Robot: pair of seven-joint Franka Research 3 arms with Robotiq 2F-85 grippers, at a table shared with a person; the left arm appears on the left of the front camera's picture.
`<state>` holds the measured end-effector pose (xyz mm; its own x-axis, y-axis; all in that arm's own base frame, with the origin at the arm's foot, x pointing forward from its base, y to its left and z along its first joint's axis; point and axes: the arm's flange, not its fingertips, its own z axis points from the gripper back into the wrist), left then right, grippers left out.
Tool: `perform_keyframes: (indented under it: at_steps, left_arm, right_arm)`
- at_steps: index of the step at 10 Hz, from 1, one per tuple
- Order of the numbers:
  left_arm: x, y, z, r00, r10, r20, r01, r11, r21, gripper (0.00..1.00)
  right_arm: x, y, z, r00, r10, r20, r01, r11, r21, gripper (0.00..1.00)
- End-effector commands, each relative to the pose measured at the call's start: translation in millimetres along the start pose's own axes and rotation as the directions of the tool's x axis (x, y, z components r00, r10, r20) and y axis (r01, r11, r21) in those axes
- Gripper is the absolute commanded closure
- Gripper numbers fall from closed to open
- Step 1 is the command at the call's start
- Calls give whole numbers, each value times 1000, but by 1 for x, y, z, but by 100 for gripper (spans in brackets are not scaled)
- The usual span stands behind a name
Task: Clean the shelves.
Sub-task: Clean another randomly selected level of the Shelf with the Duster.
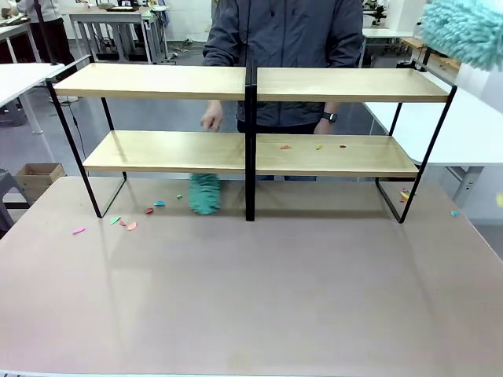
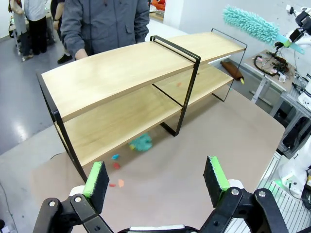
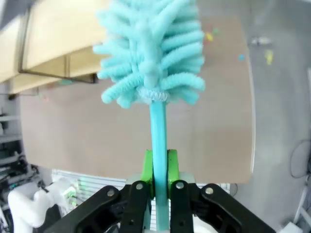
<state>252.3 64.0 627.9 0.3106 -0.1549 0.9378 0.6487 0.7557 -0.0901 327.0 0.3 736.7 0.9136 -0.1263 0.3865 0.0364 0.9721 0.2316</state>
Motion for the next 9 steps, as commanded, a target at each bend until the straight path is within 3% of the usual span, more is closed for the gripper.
perform_keyframes:
  at_steps: [1,5,6,8,9]
  left_arm:
    - [-6,-3,-2,1000,6,-8,-6,1000,16,0]
    - [-6,-3,-2,1000,6,-8,-6,1000,16,0]
    - [-6,-3,-2,1000,6,-8,-6,1000,16,0]
    - [-6,-3,-2,1000,6,-8,-6,1000,16,0]
    - [-6,-3,-2,1000,6,-8,-6,1000,16,0]
  right_arm:
    - [-4,-9,-14,996,68,-64,-59,989,134,87]
    - [-9,-41,-10,983,119,-139,-77,958,278,87]
    - [-8,-56,0,968,195,-157,-132,931,340,87]
    - [-26,-104,15,913,363,-187,-222,826,518,87]
    - [-45,-138,25,873,459,-168,-274,744,609,87]
